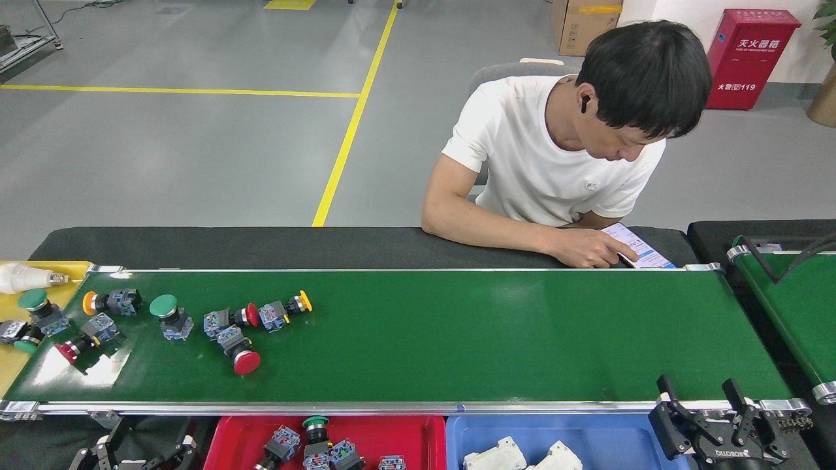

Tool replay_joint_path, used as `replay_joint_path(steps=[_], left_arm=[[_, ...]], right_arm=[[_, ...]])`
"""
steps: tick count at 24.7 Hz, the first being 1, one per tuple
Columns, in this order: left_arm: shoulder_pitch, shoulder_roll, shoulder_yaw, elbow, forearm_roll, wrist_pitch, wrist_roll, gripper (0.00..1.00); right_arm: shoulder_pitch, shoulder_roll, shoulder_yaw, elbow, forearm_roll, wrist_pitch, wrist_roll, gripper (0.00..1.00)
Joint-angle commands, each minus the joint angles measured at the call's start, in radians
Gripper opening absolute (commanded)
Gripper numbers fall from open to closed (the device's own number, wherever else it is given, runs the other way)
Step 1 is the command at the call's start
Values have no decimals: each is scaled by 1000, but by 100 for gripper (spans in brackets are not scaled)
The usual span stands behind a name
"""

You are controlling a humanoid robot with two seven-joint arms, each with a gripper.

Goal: Pick switch part from conveyor to tray

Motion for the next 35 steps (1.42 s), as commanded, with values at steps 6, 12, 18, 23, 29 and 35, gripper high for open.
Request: replay_joint_path(steps=[6,12,18,23,29,35], left_arm=[[-72,6,-12,-6,-2,12,-70,100],[-139,10,-17,39,-5,10,-133,100],[-328,66,-33,277,-39,38,-133,100],[-471,165,-46,487,-39,72,-122,100],[-586,247,-102,695,-36,79,-78,74],[-590,259,-133,737,-19,67,-29,5]], right_arm=[[-28,-8,67,-10,1,-2,-1,100],[-27,-11,74,-5,-1,0,-2,100],[-24,-8,74,-1,-1,-2,-5,100],[-21,-8,73,-1,-2,0,-8,100],[-18,-9,73,1,-2,-2,-11,100],[-18,-11,71,4,-2,-2,-11,100]])
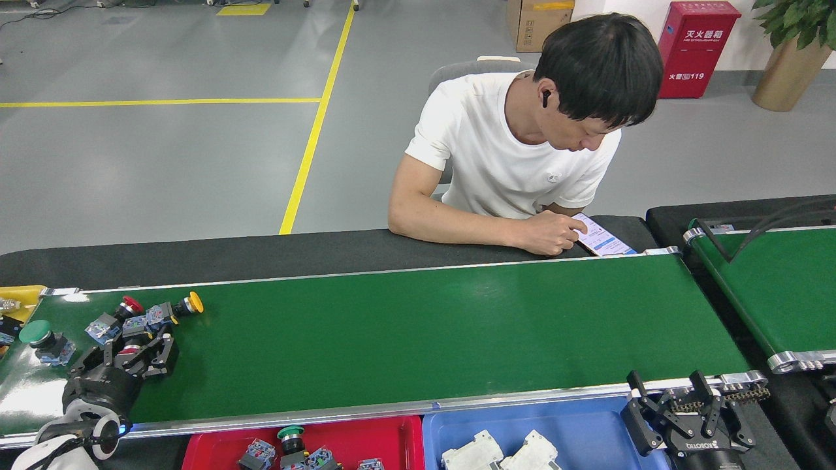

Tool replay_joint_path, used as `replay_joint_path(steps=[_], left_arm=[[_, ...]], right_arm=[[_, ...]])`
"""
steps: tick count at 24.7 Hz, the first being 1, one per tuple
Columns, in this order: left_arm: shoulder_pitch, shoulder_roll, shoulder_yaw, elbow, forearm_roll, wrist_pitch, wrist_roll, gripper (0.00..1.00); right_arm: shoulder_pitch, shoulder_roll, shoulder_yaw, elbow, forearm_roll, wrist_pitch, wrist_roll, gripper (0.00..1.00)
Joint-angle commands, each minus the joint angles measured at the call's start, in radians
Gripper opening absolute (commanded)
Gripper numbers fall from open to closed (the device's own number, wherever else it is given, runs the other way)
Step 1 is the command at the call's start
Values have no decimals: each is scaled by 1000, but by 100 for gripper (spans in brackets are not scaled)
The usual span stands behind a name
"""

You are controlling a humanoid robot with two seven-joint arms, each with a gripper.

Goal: Pick switch part from conveyor to tray

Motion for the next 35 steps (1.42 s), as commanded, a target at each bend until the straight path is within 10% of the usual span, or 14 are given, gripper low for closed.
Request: replay_joint_path(steps=[1,6,16,27,30,32,33,35], left_arm=[[-7,6,-10,-8,19,-14,22,4],[55,-8,-10,-117,76,-23,44,3],[601,-62,-24,-838,211,-198,47,5],[688,-92,-306,-857,-35,-404,145,8],[688,-114,-311,-855,-35,-404,142,29],[688,-138,-303,-855,-35,-401,141,65],[687,-155,-297,-855,-35,-401,144,100],[685,-181,-280,-855,-35,-402,142,100]], right_arm=[[-3,-10,-4,-8,-3,-2,-7,100],[-2,-18,-8,-7,-4,-2,-7,100],[9,-31,-30,-7,-6,-2,-8,100],[18,-31,-44,1,-6,2,-7,100],[18,-31,-44,1,-6,1,-7,100],[18,-31,-44,1,-6,1,-7,100],[18,-31,-42,1,-6,1,-7,100],[20,-31,-41,1,-6,1,-7,100]])
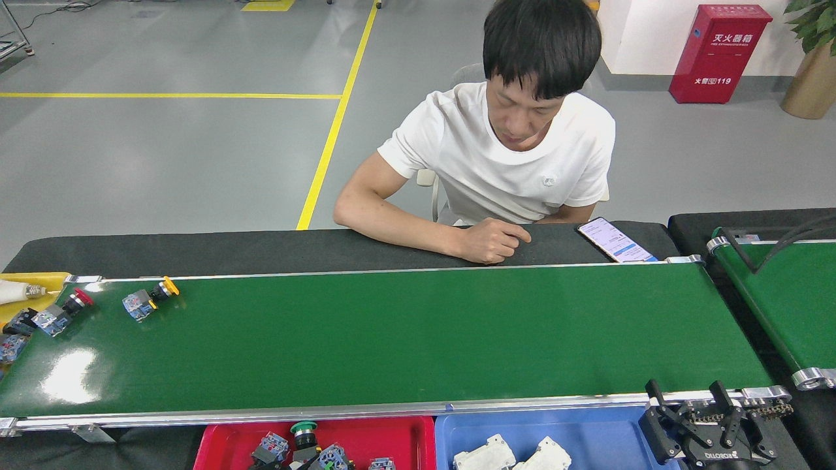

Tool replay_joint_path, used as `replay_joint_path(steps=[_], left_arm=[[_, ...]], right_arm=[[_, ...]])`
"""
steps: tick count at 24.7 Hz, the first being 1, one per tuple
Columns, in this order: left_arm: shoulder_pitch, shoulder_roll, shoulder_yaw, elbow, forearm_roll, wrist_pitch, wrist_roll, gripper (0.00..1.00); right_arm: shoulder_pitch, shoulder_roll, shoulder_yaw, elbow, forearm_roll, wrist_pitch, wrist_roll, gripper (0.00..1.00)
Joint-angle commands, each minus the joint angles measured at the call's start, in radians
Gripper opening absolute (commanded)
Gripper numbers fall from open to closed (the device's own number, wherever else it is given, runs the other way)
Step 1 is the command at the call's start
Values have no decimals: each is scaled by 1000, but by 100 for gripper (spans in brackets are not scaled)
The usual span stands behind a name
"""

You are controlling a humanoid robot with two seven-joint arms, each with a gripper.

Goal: Pick switch part from conveyor to tray

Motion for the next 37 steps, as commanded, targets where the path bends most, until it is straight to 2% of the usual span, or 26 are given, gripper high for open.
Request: replay_joint_path(steps=[1,7,10,12,15,19,22,25,29,37], left_arm=[[-4,-12,29,-14,1,-3,9,100],[10,-14,127,-14,96,-7,11,100],[17,-20,233,-14,144,-1,8,100],[16,-63,319,-11,144,13,3,100],[16,-90,397,-11,141,140,2,100],[17,-84,413,-2,138,339,2,100],[33,-84,452,9,144,359,3,100],[43,-84,471,9,148,358,3,100],[40,-81,456,11,154,355,5,100],[13,-66,426,12,147,353,-2,100]], right_arm=[[-3,-9,-2,-10,-3,1,-5,100],[-6,-3,-2,-12,-3,4,0,100],[-13,-4,-1,-12,-3,21,5,100],[-11,-15,13,-12,-3,51,5,100],[-10,-69,108,-20,-16,145,-2,100],[-8,-144,234,-44,-51,266,-32,100],[1,-176,281,-58,-63,266,-91,100],[24,-170,287,-55,-92,238,-126,100],[24,-135,289,-49,-88,225,-118,100],[18,-122,291,-55,-80,129,-124,100]])
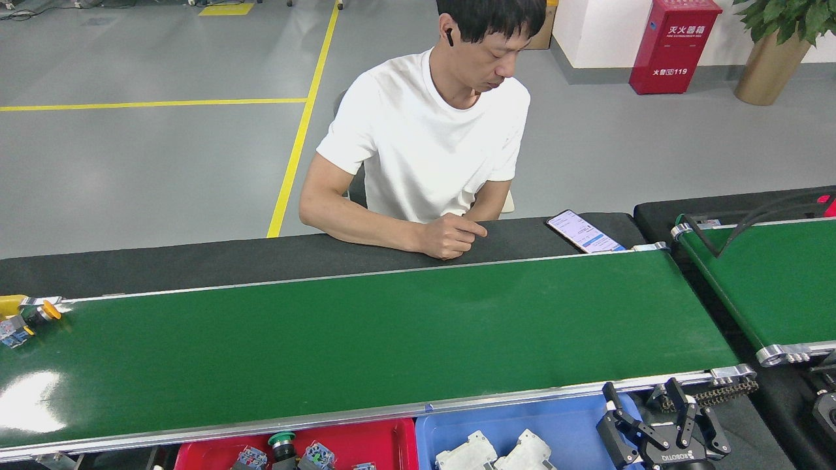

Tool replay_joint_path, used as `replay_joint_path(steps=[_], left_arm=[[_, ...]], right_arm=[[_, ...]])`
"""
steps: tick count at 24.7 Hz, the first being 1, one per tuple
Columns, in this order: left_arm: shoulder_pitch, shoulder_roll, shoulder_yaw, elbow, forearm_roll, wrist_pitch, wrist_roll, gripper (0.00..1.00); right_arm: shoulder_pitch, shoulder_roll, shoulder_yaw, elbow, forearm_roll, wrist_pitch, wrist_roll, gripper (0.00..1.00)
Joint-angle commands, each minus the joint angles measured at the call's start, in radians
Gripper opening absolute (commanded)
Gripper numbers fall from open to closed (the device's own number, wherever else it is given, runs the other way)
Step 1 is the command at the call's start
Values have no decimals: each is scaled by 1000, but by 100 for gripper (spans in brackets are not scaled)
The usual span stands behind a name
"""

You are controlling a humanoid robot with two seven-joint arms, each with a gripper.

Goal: Pick switch part from conveyor to tray

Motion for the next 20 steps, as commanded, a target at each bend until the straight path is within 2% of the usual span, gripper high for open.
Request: replay_joint_path(steps=[1,4,8,14,20], left_arm=[[-19,-7,0,-15,-15,-13,-16,100],[-67,-91,-5,-32,-101,-37,-36,100],[-93,-134,-34,-36,-131,-40,-48,100],[-136,-128,-35,-35,-134,-37,-52,100],[-131,-131,-39,-32,-139,-42,-60,100]], right_arm=[[-8,6,-10,-19,1,-20,-10,100],[17,14,-23,-55,1,-5,-7,100],[55,18,-63,-65,0,-7,-7,100],[60,31,-171,-64,0,4,9,100],[63,41,-178,-65,0,13,41,100]])
